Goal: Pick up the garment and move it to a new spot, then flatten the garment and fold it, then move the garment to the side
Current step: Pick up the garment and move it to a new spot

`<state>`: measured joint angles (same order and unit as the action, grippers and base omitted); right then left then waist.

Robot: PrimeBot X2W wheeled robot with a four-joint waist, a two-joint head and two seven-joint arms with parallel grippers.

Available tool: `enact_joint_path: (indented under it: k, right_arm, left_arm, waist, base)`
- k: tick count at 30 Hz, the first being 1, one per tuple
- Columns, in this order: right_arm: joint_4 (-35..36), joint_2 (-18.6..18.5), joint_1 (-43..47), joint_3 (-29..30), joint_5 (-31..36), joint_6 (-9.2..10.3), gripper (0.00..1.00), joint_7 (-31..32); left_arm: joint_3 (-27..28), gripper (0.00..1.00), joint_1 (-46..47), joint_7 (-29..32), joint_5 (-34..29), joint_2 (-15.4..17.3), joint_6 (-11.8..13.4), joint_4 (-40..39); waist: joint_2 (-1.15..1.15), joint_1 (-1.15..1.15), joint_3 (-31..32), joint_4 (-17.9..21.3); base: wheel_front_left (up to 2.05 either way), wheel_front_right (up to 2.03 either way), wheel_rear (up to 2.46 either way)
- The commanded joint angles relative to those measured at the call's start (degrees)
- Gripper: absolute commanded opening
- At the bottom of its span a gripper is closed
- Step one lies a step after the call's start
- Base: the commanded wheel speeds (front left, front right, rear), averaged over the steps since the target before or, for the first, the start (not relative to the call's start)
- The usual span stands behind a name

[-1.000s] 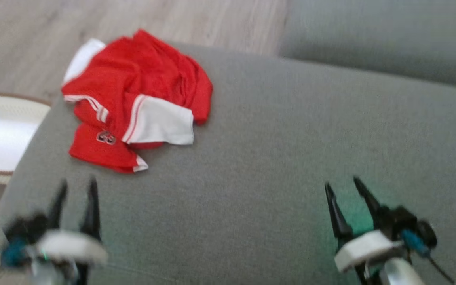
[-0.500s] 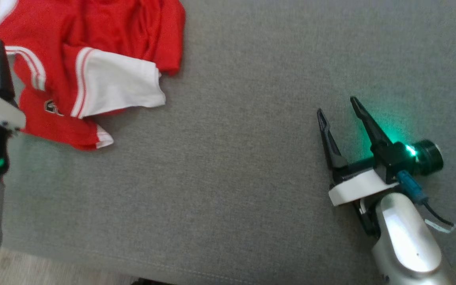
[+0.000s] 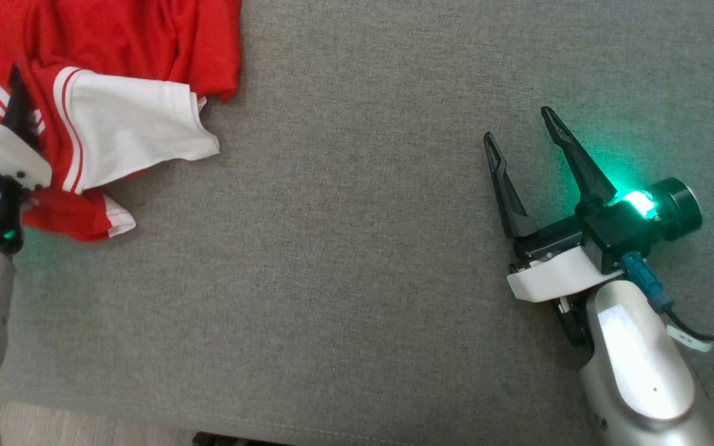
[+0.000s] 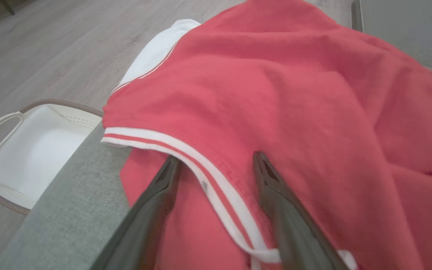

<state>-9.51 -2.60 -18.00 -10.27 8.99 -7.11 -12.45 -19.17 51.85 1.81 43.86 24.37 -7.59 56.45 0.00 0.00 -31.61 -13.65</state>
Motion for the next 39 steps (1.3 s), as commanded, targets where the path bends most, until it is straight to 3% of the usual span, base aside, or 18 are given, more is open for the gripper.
enact_joint_path:
  k: [1, 6, 7, 8, 10, 19, 27, 33, 39]
  right_arm:
    - [-1.06, -0.28, 2.12, -0.12, 0.62, -0.37, 1.0, 1.16]
    - [-0.33, -0.28, 2.4, -0.34, 0.58, -0.37, 1.0, 1.71]
    - [-0.27, -0.28, 2.37, -0.33, 0.54, -0.37, 1.0, 1.74]
    - [-0.29, -0.28, 2.36, -0.36, 0.44, -0.37, 1.0, 1.74]
    - [-0.51, -0.28, 2.39, -0.46, 0.11, -0.37, 1.0, 1.62]
    - [-3.52, -0.28, 3.35, -0.71, -3.28, -0.37, 1.0, -0.52]
    - [-7.27, -0.28, 5.23, -2.34, -8.52, -0.37, 1.0, -2.24]
    - [-7.79, -0.28, 7.44, -2.93, -12.31, -0.37, 1.0, -2.51]
    - [-6.43, -0.28, 9.92, -3.27, -14.38, -0.37, 1.0, -2.53]
  left_arm:
    - [-0.43, 1.0, 1.25, -0.25, 0.99, 3.25, 0.1, -0.23]
    - [-5.08, 0.98, 0.94, 0.92, 5.51, 3.52, 0.1, -1.87]
    - [-6.01, 0.84, 0.91, 1.08, 6.38, 3.77, 0.1, -2.39]
    - [-7.17, 0.4, 0.82, 1.21, 7.2, 4.09, 0.1, -3.2]
    - [-9.19, 0.0, 0.55, 1.27, 9.04, 4.85, 0.1, -4.57]
    - [-13.97, 0.0, 2.95, -4.81, 14.54, 11.2, 0.1, -8.41]
    - [-16.92, 0.0, 6.91, -7.94, 15.14, 18.12, 0.1, -13.57]
    - [-17.89, 0.0, 8.86, -6.87, 16.69, 21.76, 0.1, -22.37]
    - [-17.36, 0.0, 8.49, -3.2, 19.91, 24.55, 0.31, -36.08]
  waist:
    - [0.0, 0.0, 0.07, 0.06]
    - [0.0, 0.0, 0.12, 0.33]
    - [0.0, 0.0, 0.17, 0.38]
    - [0.0, 0.0, 0.31, 0.46]
    - [0.0, 0.0, 0.76, 0.69]
    - [0.0, 0.0, 6.32, 2.16]
    - [0.0, 0.0, 14.58, 4.46]
    - [0.0, 0.0, 19.71, 6.43]
    - [0.0, 0.0, 22.76, 8.9]
  base:
    - [0.0, 0.0, 0.0]
    - [0.0, 0.0, 0.0]
    - [0.0, 0.0, 0.0]
    - [0.0, 0.0, 0.0]
    - [0.0, 0.0, 0.0]
    - [0.0, 0.0, 0.0]
    - [0.0, 0.0, 0.0]
    - [0.0, 0.0, 0.0]
    - [0.0, 0.0, 0.0]
